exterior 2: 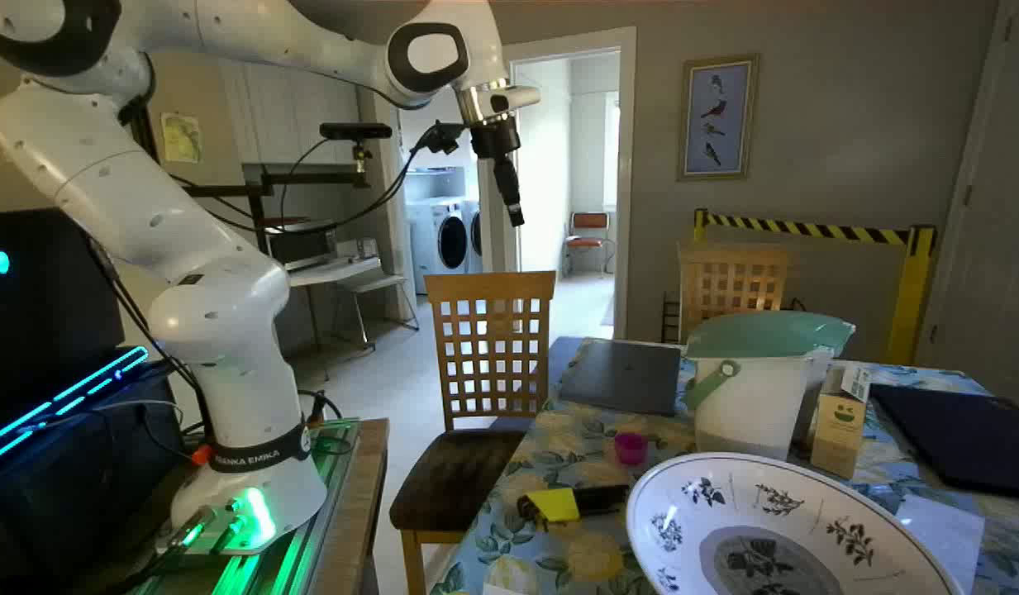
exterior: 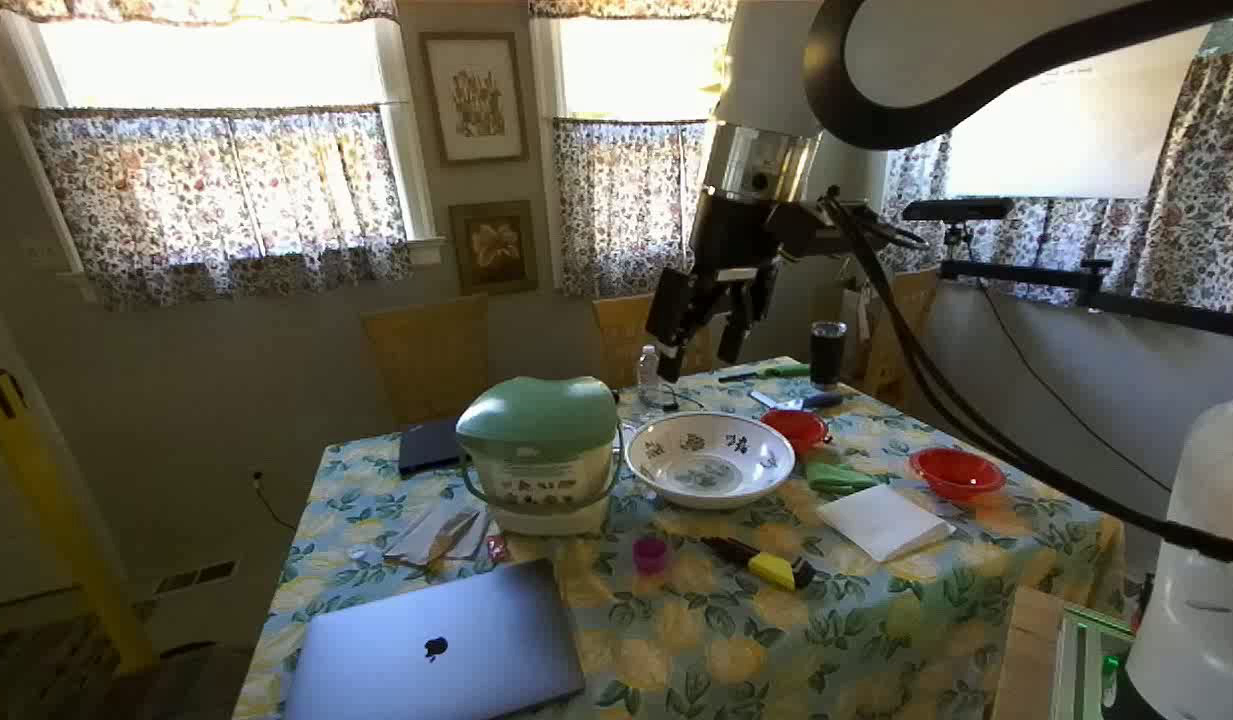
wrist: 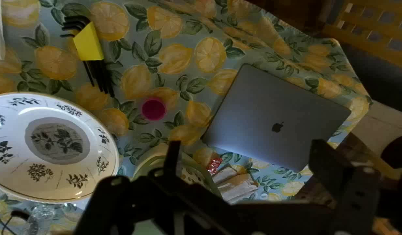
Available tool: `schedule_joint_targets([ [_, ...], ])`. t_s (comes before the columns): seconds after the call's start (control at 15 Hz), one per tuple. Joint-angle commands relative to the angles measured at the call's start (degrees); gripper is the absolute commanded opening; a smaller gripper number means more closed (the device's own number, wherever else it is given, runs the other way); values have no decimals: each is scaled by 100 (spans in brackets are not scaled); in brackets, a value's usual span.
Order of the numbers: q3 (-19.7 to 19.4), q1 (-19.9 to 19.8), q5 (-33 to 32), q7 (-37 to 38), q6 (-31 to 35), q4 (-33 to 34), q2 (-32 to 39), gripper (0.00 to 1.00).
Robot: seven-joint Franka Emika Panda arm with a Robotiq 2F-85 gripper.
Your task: Wipe the inside of the bowl with the paper towel
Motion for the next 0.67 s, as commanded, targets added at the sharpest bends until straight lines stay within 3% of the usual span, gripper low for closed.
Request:
schedule_joint_targets([
  [0.0,-23,27,-18,13,-10,11,6,100],
  [0.33,-83,18,82,62,54,-97,-58,100],
  [0.6,-482,-34,411,-31,562,-1036,-519,100],
])
